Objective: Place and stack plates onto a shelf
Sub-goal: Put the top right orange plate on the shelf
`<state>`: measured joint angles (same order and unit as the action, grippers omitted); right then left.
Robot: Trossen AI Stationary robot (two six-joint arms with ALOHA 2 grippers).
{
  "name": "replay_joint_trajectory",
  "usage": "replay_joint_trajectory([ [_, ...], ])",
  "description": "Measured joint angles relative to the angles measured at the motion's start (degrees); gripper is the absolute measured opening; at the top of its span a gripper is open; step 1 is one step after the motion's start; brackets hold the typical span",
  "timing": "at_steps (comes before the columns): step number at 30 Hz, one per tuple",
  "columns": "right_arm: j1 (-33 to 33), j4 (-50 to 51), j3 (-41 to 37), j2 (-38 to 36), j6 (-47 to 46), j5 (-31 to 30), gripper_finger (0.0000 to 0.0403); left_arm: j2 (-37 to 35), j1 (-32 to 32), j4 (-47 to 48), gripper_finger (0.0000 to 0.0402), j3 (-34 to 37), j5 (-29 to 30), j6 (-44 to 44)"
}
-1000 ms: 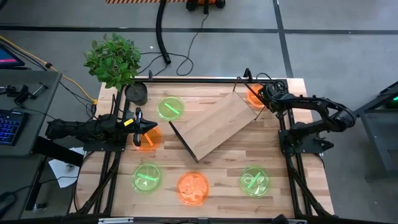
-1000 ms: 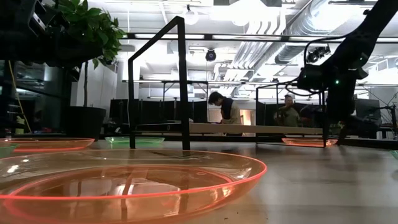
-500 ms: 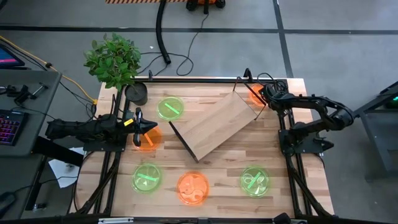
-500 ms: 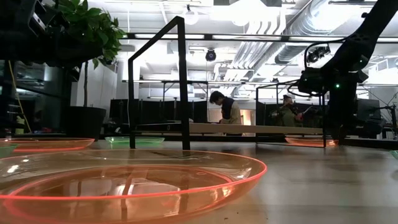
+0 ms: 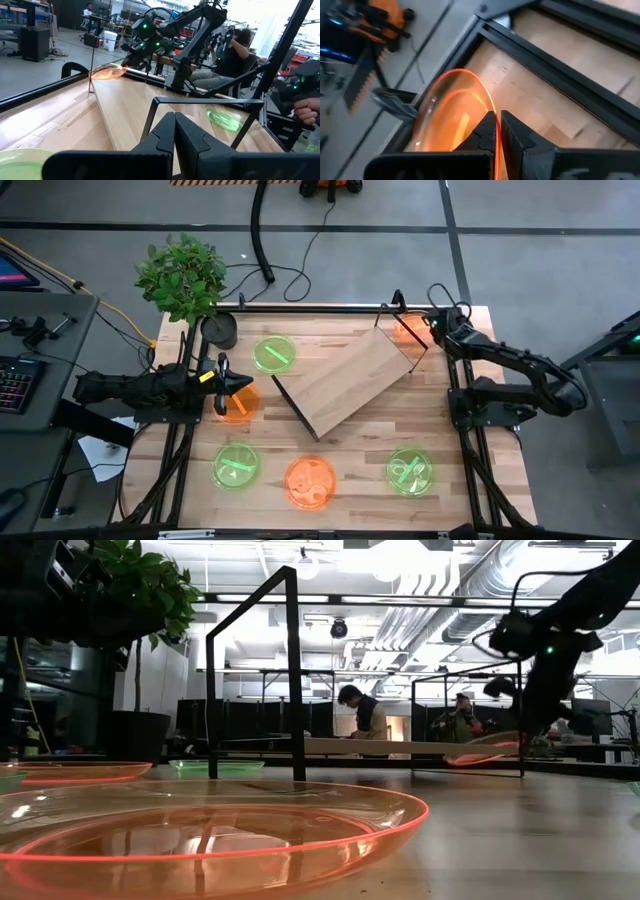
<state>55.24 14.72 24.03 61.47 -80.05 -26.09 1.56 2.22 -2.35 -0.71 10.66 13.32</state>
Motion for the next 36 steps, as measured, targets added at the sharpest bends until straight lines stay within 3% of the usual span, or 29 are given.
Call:
replay_joint_trajectory([
  [20, 1.42, -0.83, 0.02, -16.11, 6.59, 2.25, 0.0, -0.01, -0.01, 0.0, 0.0001, 0.0, 0.0, -0.02],
  [28, 1.42, -12.15, 0.11, -18.36, 7.04, 2.18, 0.0, 0.0, 0.02, 0.0, 0.0001, 0.0, 0.0, 0.01],
  [36, 0.58, -25.86, 0.86, -18.34, 10.39, 8.27, 0.0, -0.02, 0.02, 0.0, 0.0001, 0.02, 0.0, -0.02],
])
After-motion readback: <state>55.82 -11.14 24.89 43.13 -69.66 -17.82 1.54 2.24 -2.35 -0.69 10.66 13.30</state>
